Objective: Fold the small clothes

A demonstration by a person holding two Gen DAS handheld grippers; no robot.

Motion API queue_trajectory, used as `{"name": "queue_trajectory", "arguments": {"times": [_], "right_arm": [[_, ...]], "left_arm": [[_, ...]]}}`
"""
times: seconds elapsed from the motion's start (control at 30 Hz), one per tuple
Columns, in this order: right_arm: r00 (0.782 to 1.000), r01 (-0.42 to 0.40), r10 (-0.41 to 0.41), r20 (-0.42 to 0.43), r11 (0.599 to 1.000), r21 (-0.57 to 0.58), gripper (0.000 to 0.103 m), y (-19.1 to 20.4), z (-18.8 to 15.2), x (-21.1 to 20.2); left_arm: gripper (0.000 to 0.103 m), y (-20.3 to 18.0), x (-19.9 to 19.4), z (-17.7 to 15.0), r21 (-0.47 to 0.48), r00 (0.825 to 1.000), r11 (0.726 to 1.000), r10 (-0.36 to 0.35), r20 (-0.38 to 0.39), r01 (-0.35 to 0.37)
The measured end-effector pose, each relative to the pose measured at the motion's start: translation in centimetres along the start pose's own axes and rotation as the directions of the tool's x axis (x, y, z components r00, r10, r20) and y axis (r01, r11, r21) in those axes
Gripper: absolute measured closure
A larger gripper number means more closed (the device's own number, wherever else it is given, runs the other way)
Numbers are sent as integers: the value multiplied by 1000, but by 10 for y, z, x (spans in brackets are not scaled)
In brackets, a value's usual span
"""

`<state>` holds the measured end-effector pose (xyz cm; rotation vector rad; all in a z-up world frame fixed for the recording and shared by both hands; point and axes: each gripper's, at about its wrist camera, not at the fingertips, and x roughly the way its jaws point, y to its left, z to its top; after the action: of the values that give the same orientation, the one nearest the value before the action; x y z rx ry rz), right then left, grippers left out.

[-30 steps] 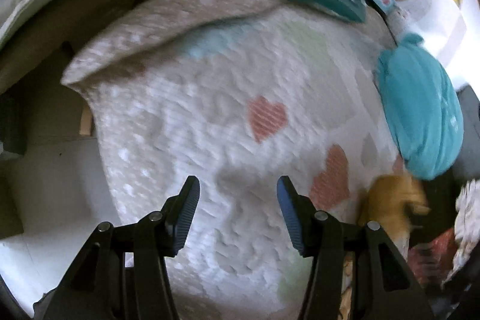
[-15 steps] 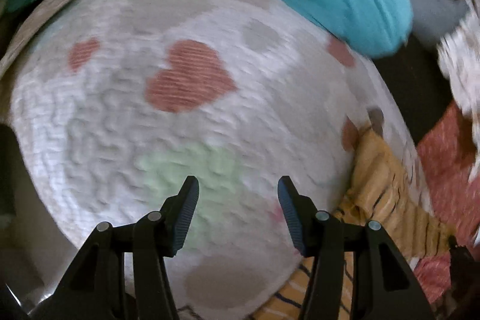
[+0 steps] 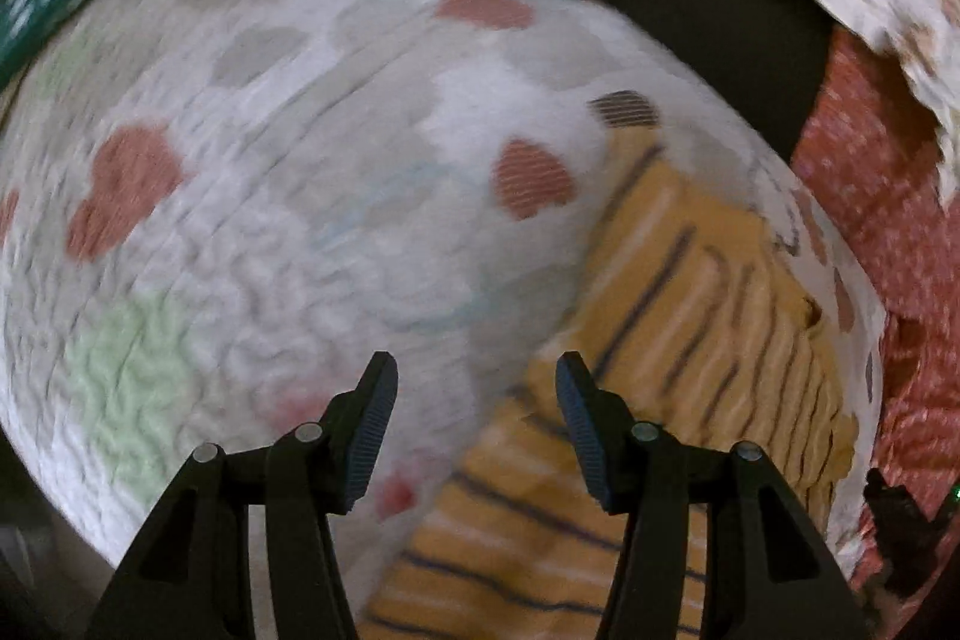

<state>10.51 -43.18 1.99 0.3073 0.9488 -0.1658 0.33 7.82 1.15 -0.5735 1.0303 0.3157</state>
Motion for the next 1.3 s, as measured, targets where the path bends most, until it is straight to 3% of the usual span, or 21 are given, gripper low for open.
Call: {"name": "queue_trajectory", "arguments": {"times": [0.07, 0.2, 0.3, 0.33, 0.43, 0.5, 0.57, 0.63, 0.77, 0.87, 1.03, 1.17, 1.23, 1.27, 1.3], "right_arm": [[999, -32, 32, 7, 999, 14, 75, -7, 2, -8], [978, -208, 208, -21, 977, -34, 75, 18, -2, -11], [952, -294, 287, -104, 954, -57, 75, 43, -12, 7], [954, -281, 271, -126, 958, -64, 71, 47, -15, 16], [978, -124, 105, -179, 988, -96, 70, 46, -28, 44], [981, -131, 121, -150, 990, -59, 70, 34, -34, 36], [979, -161, 157, -132, 987, -19, 61, 21, -39, 22], [982, -162, 162, -100, 987, 11, 44, 3, -44, 7], [986, -149, 150, -78, 988, 28, 38, -22, -40, -4], [985, -155, 156, -76, 988, 22, 26, -22, -27, 1], [975, -196, 198, -98, 980, 24, 26, -1, -2, 37], [959, -229, 228, -166, 973, 16, 26, 17, 12, 82], [957, -242, 238, -166, 970, -5, 19, 24, 11, 93], [957, -252, 247, -151, 967, -18, 19, 26, 10, 92], [954, -264, 256, -155, 964, -28, 27, 28, 8, 92]], "left_arm": [[49, -18, 5, 5, 49, 1000, 999, -2, 10, 2], [49, -41, 33, 16, 128, 997, 989, 76, -5, -75], [49, -26, 50, 23, 77, 994, 994, 81, -72, -76], [49, -21, 50, 24, 57, 994, 997, 65, -89, -60], [48, -10, 44, 26, 28, 993, 999, 24, -113, -21], [48, -5, 32, 23, 61, 994, 998, 11, -105, -5], [48, 3, 22, 20, 69, 995, 997, -17, -102, 24], [45, 14, 14, 18, 53, 994, 997, -56, -90, 61], [40, 32, 10, 26, -40, 992, 994, -104, -67, 102], [33, 31, 15, 40, -66, 987, 987, -151, -51, 148], [29, -9, 45, 68, 76, 976, 975, -204, -78, 210], [24, -35, 79, 74, 179, 952, 942, -254, -170, 283], [23, -47, 97, 72, 205, 938, 930, -258, -229, 306], [21, -51, 102, 70, 218, 941, 930, -246, -231, 296], [21, -56, 101, 68, 247, 951, 931, -218, -217, 270]]}}
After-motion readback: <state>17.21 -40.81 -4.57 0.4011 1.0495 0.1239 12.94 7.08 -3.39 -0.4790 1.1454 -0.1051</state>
